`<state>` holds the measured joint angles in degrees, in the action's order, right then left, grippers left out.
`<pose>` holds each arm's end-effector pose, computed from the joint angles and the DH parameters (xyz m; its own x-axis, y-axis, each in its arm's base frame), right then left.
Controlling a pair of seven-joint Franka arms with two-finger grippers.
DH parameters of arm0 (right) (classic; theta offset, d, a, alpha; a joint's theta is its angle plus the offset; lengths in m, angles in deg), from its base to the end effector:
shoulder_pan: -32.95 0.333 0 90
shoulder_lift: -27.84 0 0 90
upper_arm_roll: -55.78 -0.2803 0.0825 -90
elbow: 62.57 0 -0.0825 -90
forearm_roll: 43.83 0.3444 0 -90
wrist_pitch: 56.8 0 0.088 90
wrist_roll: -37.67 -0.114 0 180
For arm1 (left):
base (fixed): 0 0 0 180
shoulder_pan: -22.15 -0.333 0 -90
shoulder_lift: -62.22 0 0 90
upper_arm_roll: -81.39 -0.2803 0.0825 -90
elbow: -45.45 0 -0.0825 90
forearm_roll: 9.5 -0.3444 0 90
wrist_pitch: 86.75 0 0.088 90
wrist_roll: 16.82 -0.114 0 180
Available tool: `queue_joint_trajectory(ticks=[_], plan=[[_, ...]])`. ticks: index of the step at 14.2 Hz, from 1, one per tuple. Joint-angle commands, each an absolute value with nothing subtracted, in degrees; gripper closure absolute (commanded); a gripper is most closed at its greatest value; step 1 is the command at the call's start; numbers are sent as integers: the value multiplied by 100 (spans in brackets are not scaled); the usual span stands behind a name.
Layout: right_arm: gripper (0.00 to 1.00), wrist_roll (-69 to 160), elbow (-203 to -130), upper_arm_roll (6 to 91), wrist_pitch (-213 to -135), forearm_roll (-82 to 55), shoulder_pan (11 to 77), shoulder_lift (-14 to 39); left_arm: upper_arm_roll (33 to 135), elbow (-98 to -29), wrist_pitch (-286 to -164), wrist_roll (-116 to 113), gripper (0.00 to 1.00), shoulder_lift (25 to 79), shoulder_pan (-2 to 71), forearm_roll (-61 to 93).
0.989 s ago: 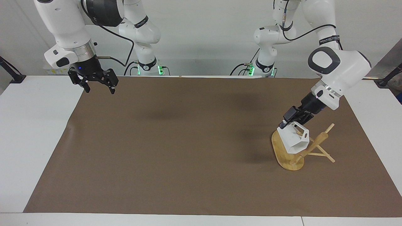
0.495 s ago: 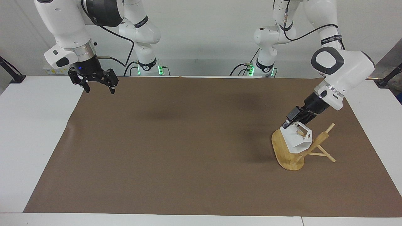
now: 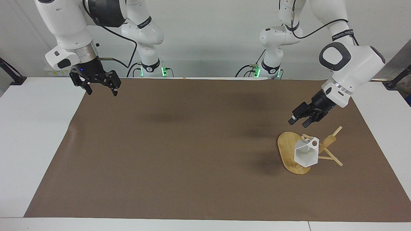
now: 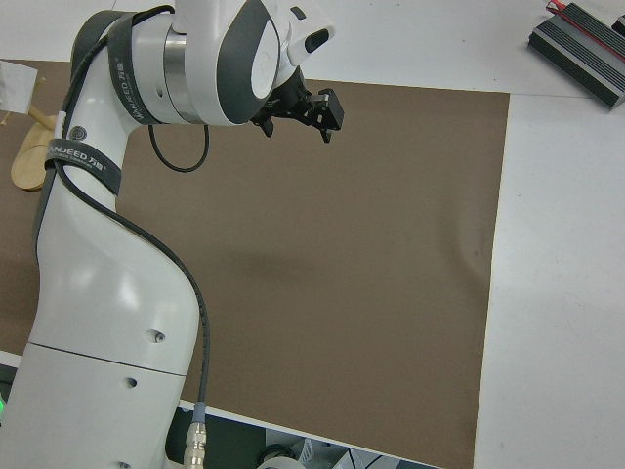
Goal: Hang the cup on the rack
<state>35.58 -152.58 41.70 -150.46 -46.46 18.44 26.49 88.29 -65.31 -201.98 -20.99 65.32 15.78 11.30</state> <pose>0.5276 -0.0103 0.5757 0.9983 -0.0413 0.0422 -0.0429 -0.9983 0.0386 0.5238 -0.0291 0.4938 0.9888 0.0732 0.1297 0.0275 -0.9458 0.3237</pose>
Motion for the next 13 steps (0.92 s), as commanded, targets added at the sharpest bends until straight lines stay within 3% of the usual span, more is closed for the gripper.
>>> queue_joint_trajectory(ticks=[1, 4, 8, 13], plan=[[0, 3688, -15380, 4172, -15014, -4533, 1783, 2775, 8851, -6618, -19777, -2121, 0, 6959, 1503, 328], [0, 3653, -15380, 4172, -15058, -4533, 1774, 2775, 8859, -6355, -19373, -2139, 0, 7074, 1565, -263], [0, 3591, -15380, 4172, -15102, -4533, 1757, 2767, 8903, -5178, -18406, -2139, 0, 6767, 1600, -572], [0, 2994, -15388, 4172, -15584, -4533, 1774, 2732, 8921, -4693, -17860, -2148, 0, 6617, 1600, -572]])
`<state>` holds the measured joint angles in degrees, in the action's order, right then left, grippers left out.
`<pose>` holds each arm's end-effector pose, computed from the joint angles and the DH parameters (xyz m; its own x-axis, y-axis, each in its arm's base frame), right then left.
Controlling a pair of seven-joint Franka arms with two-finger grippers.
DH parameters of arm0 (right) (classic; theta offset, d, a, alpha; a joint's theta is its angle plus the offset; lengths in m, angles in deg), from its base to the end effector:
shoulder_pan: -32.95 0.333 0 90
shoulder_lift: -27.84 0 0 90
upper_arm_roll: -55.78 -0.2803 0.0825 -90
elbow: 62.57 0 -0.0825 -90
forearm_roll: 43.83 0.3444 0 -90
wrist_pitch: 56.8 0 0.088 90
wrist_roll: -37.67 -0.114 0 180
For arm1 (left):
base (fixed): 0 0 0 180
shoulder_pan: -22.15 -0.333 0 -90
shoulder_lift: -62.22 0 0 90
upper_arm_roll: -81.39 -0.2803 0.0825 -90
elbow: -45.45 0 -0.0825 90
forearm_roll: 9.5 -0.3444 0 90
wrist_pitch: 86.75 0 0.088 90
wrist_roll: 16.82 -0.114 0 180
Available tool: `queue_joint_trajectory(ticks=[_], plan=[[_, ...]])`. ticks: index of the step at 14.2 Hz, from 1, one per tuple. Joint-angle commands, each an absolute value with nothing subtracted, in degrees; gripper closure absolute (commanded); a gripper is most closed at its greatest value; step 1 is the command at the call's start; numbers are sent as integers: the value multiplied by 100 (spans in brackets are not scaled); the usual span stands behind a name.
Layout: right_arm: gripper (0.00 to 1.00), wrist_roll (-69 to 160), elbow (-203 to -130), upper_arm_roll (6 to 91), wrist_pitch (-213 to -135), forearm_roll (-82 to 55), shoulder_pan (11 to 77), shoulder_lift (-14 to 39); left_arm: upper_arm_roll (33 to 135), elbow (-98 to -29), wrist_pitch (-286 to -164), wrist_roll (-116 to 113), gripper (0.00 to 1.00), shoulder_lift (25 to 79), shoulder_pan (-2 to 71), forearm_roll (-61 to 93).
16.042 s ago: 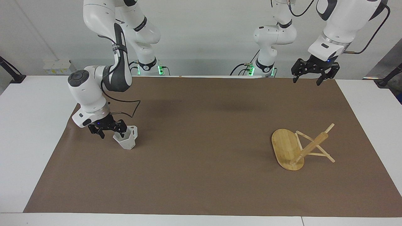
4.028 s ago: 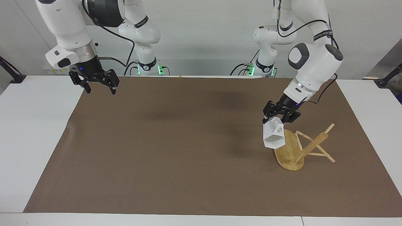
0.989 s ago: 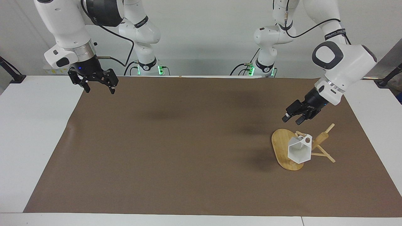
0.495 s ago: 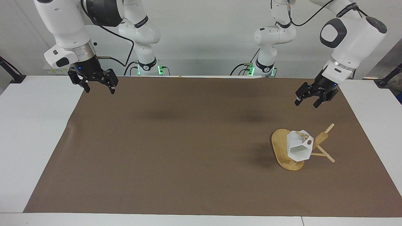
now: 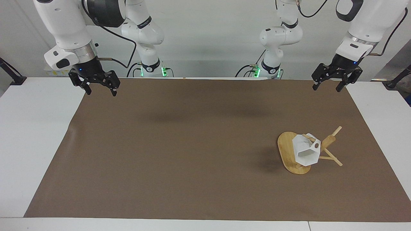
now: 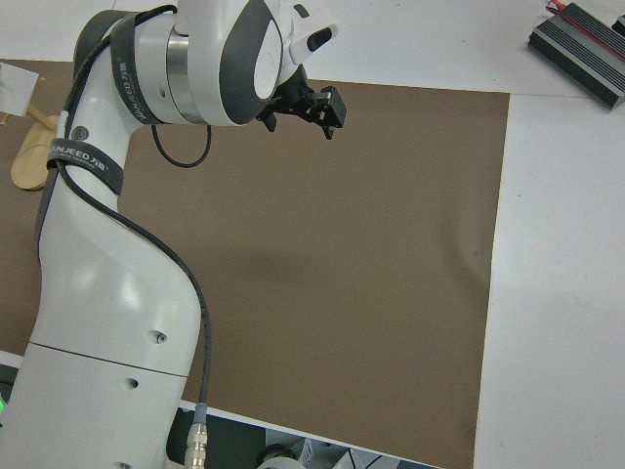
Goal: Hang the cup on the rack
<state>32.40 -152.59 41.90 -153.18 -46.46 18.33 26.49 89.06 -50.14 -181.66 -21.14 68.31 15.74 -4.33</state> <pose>0.5327 -0.0131 0.5801 0.9908 -0.1001 0.0912 -0.1033 -0.9941 0.0320 0.4942 -0.0238 0.6006 0.9911 -0.0898 0.0986 -0.0968 -0.9929 0.0688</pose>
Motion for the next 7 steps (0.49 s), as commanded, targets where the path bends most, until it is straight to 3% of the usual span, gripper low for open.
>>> queue_joint_trajectory(ticks=[1, 7], plan=[[0, 3002, -15388, 4172, -15638, -4533, 1774, 2731, 8921, -4562, -17799, -2157, 0, 6609, 1591, -572], [0, 3264, -15388, 4172, -15638, -4541, 1774, 2731, 8921, -4174, -17323, -2148, 0, 6398, 1679, -572]])
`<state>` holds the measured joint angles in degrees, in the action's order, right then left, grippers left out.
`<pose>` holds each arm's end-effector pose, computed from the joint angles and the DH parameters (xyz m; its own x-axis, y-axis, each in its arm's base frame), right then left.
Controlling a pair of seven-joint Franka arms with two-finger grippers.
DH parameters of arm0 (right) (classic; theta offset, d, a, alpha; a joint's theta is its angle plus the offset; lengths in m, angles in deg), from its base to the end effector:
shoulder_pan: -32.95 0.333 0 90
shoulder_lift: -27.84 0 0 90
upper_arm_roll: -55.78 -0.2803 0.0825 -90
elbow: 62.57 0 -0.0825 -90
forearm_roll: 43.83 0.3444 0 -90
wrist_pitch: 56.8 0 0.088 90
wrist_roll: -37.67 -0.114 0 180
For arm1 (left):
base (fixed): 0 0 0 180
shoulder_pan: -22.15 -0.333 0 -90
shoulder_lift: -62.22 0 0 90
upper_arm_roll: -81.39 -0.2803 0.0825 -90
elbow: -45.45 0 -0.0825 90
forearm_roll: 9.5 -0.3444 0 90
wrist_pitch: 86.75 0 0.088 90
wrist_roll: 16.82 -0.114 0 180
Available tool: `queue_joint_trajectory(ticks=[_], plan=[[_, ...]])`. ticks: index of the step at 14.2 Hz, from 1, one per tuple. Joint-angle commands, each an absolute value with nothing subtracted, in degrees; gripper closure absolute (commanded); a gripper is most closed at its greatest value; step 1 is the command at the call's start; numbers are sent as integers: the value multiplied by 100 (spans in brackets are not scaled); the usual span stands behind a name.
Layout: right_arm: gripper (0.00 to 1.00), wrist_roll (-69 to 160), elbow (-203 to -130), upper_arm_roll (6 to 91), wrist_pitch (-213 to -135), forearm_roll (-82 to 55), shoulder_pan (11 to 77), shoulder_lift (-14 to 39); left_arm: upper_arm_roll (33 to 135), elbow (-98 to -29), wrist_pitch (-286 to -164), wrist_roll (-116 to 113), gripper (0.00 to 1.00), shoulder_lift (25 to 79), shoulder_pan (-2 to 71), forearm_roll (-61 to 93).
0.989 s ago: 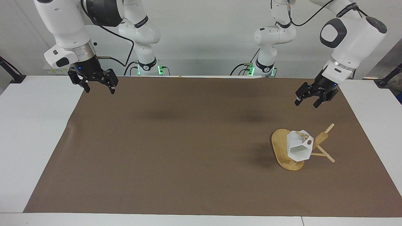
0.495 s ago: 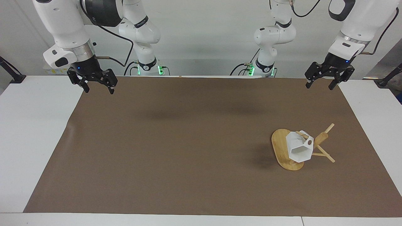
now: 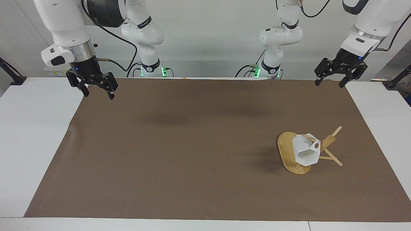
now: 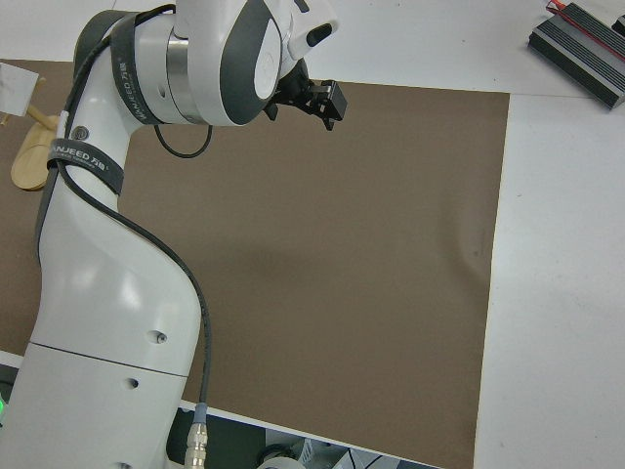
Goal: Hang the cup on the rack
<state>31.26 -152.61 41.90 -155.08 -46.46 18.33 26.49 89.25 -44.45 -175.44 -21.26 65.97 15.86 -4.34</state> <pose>0.5361 -0.0130 0.5832 0.9852 -0.1185 0.1243 -0.1226 -0.9921 0.0265 0.4946 -0.0264 0.6136 0.9931 -0.1066 0.0499 -0.1102 -0.9909 0.0772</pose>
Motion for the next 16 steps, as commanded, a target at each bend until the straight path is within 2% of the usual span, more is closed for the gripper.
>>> queue_joint_trajectory(ticks=[1, 6, 16], plan=[[0, 3440, -15388, 4172, -15629, -4541, 1774, 2731, 8912, -4122, -17306, -2148, 0, 6389, 1775, -607], [0, 3512, -15397, 4181, -15603, -4533, 1739, 2731, 8325, -3788, -16886, -2174, 0, 6302, 2460, -827], [0, 3503, -15424, 4181, -15612, -4533, 1651, 2740, 8121, -3779, -16603, -2174, 0, 6301, 2795, -871]])
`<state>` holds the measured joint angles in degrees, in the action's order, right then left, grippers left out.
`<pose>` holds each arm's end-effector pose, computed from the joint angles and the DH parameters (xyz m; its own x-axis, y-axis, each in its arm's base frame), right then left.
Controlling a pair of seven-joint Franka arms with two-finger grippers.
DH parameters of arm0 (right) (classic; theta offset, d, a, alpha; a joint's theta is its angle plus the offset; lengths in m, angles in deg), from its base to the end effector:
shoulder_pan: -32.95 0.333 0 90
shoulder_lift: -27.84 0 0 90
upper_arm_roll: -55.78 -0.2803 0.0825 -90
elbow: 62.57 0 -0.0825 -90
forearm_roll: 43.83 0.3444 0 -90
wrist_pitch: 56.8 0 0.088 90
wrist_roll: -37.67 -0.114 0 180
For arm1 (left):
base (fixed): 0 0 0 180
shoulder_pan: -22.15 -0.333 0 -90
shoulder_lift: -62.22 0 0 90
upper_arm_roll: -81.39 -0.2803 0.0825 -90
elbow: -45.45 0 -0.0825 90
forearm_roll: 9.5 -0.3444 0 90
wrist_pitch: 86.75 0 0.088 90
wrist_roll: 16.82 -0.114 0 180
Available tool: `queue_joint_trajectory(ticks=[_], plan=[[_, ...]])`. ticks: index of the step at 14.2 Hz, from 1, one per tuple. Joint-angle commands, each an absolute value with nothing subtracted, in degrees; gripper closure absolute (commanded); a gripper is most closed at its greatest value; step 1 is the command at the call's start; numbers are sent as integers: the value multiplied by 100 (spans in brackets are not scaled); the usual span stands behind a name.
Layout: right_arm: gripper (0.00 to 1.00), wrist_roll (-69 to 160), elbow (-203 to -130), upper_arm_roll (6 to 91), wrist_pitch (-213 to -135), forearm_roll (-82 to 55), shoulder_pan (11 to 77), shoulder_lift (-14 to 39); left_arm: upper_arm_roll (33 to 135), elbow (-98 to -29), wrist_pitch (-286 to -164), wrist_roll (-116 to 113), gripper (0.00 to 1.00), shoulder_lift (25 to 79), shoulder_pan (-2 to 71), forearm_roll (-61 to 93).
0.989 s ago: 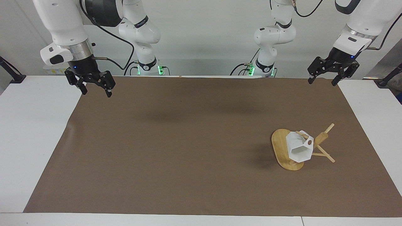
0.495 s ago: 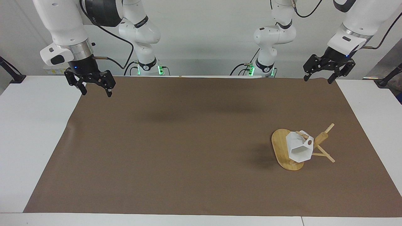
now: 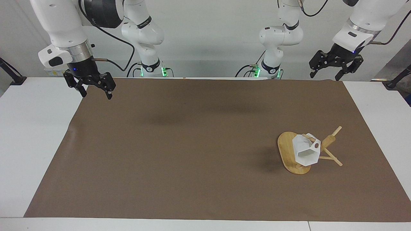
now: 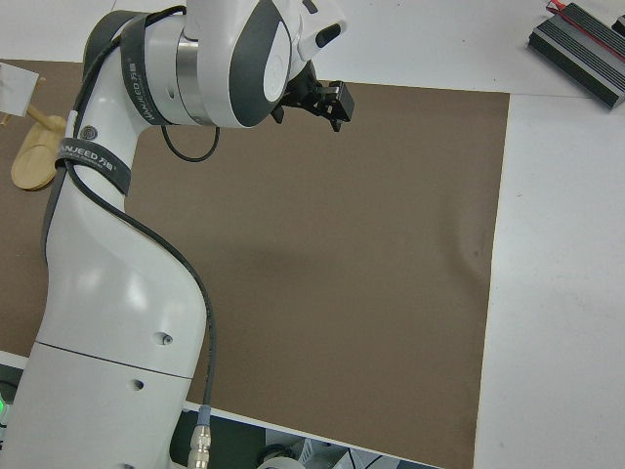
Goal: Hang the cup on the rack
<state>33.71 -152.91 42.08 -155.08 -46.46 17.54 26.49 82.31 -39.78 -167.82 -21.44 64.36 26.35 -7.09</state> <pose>0.5357 -0.0220 0.5809 0.9887 -0.0927 0.1178 -0.0971 -0.9948 0.0322 0.4854 -0.0490 0.6226 0.9840 -0.1755 -0.0317 -0.1740 -0.9838 0.0438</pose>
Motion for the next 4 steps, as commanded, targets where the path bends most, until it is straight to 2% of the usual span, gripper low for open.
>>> queue_joint_trajectory(ticks=[1, 4], plan=[[0, 3503, -15424, 4190, -15612, -4533, 1651, 2740, 8130, -3779, -16594, -2166, 0, 6301, 2743, -862], [0, 3529, -15415, 4181, -15568, -4533, 1660, 2740, 8147, -3840, -16638, -2166, 0, 6336, 2699, -853]])
